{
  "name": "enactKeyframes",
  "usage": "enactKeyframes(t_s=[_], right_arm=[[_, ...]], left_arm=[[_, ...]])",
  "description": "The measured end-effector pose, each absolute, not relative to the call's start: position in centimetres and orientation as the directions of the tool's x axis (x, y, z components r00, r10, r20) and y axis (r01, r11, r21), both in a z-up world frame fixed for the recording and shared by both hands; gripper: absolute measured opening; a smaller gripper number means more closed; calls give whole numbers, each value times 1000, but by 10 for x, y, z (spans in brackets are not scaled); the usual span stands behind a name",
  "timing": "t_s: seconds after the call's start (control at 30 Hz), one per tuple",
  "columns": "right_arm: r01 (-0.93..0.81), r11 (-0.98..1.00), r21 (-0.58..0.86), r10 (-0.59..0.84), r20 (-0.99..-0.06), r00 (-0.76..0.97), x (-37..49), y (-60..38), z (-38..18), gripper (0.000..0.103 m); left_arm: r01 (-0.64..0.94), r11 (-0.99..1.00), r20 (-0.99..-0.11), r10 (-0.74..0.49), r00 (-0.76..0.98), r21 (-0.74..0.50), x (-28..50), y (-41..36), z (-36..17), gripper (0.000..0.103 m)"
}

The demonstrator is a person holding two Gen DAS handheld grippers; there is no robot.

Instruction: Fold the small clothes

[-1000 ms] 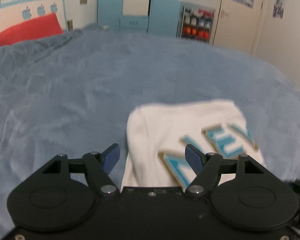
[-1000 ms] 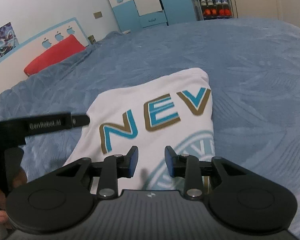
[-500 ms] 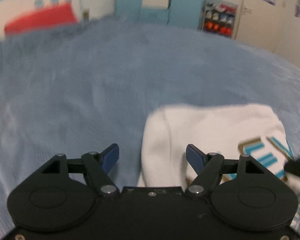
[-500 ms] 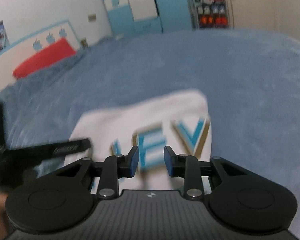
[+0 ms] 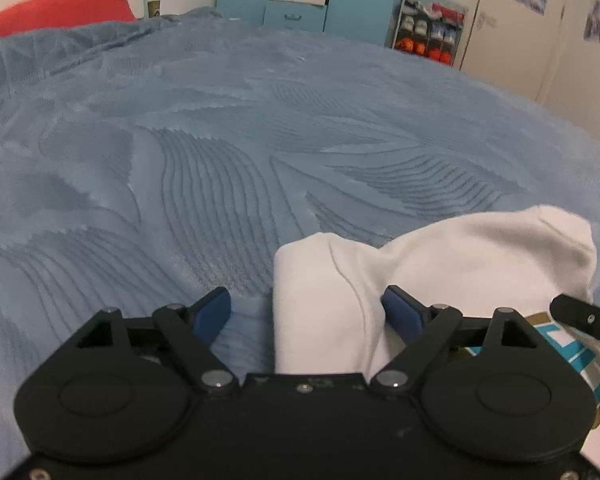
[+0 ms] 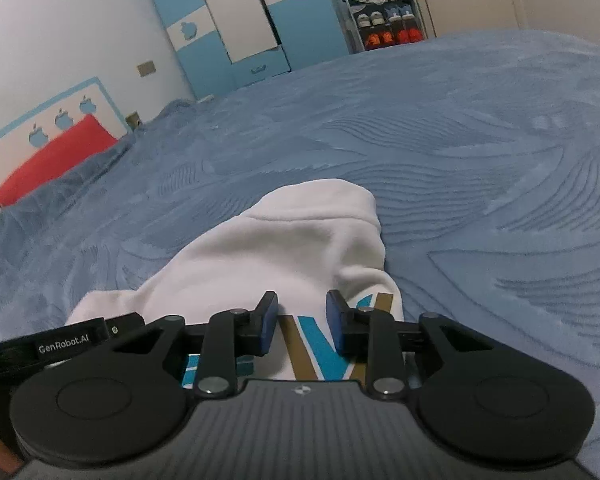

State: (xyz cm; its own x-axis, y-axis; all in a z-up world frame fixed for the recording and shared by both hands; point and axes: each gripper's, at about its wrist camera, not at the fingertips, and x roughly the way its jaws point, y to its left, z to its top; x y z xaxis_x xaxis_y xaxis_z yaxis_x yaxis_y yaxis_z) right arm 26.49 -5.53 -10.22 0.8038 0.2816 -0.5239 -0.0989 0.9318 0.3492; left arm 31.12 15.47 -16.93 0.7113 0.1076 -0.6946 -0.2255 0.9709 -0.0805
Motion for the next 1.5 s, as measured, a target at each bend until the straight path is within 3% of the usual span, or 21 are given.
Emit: enactKeyframes(t_s=[0.07,0.17,0.3,0.33,0.47,0.53,0.6,0.63,0.7,0.83,1.0,1.17,1.33,1.5], right_arm=[[-121,934,338,298,-542,786,265,-56,-90,43],[-113,949,294,256,-516,817,249,-64,-56,43],[-117,944,308,256,-462,849,205,-80,-18,42],[-128,936,327,277,-464,842,192,-82,-14,37],[-175,935,307,317,-510,800,144,-73,-28,34],[-186,938,292,326,-566,757,137,-63,-48,34],[-180,942,285,326,-639,697,143,-51,-76,34],[-174,950,261,305,-641,704,140,-48,-79,34],[-172,957,235,286,-654,701,136,-42,-60,36],[-212,939,271,340,-627,701,123,-37,-21,36],[-229,940,252,338,-626,703,108,-31,-13,36],[-177,944,279,326,-706,628,108,-26,-57,35],[-181,937,299,344,-697,629,103,-33,-63,34],[-135,940,314,318,-655,686,100,-44,-45,34]], left_arm=[[-225,974,-719,137,681,-27,311,151,-151,87],[-214,976,-671,185,718,41,283,152,-109,84],[-175,985,-622,134,772,-4,240,144,-66,84],[-164,986,-618,123,776,-8,228,140,-61,84],[-108,992,-656,125,745,66,194,117,-81,84],[-114,987,-758,159,632,113,196,113,-120,87],[-155,987,-779,134,613,48,198,123,-148,89],[-198,980,-791,92,605,-37,196,135,-148,89],[-236,967,-813,61,579,-96,195,148,-132,86],[-235,971,-764,179,620,37,175,147,-95,85],[-196,980,-745,114,657,-23,137,140,-81,86],[-153,986,-876,131,463,67,143,121,-137,88],[-159,985,-850,145,506,73,148,123,-119,85],[-169,981,-731,186,657,97,143,117,-89,86]])
